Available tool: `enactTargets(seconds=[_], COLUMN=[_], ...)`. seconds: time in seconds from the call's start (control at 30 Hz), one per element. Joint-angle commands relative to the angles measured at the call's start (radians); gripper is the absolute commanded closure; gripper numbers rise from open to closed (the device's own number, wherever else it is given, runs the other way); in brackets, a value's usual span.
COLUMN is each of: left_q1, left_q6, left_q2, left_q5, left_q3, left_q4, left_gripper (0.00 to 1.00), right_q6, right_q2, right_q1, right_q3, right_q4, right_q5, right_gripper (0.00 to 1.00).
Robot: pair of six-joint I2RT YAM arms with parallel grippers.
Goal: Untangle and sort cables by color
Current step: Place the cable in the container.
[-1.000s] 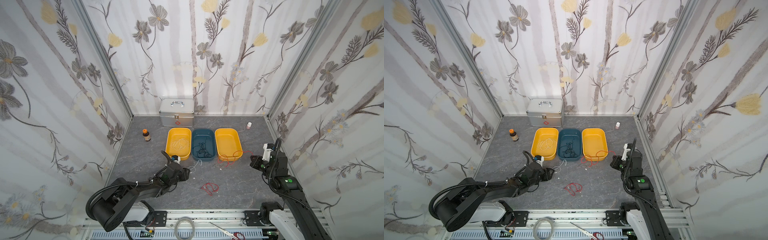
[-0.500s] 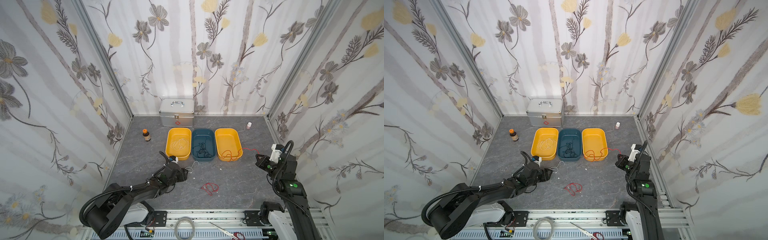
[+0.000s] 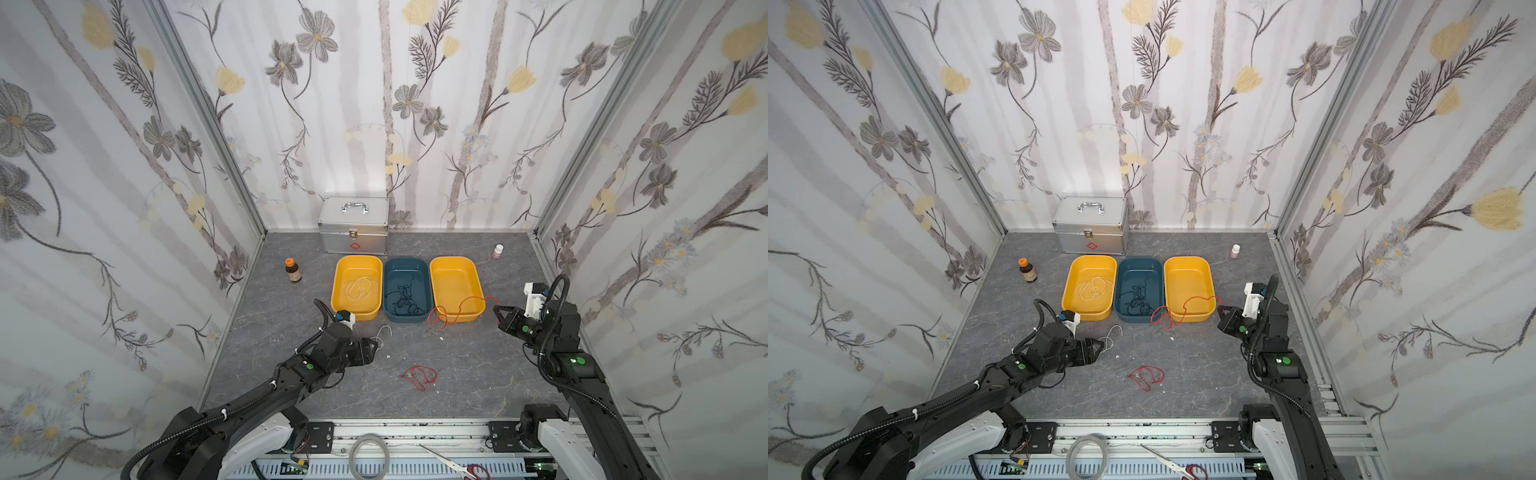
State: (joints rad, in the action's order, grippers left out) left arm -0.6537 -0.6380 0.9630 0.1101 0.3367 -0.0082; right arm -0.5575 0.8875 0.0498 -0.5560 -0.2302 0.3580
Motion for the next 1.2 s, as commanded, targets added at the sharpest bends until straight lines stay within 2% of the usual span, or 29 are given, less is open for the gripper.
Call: enactTargets(seconds=[0.0,0.23,0.47,0.97,1.17], left_q1=[0.002,0.001,0.002,0.01,0.022], left_q6=[0.003,0.012,0.017,0.059,0.066], left_q2=[-0.03,-0.054,-0.033,0.025,0.023], left_q5=[0.005,0.012,0.023,0.036,0.043], left_q3=[0.015,0.04,0.041,0.063,0.061], left_q4=[-0.039,-0.061,-0.042,-0.036,-0.041], left_gripper=[0.26,0.26,0.26,0.25,0.25], right_q6=[0.007,0.073,0.144,0.258,0.304], right_q2=[0.041,0.205,0.392,0.87,1.031], right_q1=[0.011,0.021,0.054,0.273,0.358], right_q3=[-0.06,-0.199,-0.349,-0.695,-0.812], right_q4=[0.085,0.099,0.088,-0.062,-0.145], right_q5=[-0.099,-0.262,-0.506,-0.985,-1.068], right_gripper=[0.95,0.95,0.95,0.95,0.94])
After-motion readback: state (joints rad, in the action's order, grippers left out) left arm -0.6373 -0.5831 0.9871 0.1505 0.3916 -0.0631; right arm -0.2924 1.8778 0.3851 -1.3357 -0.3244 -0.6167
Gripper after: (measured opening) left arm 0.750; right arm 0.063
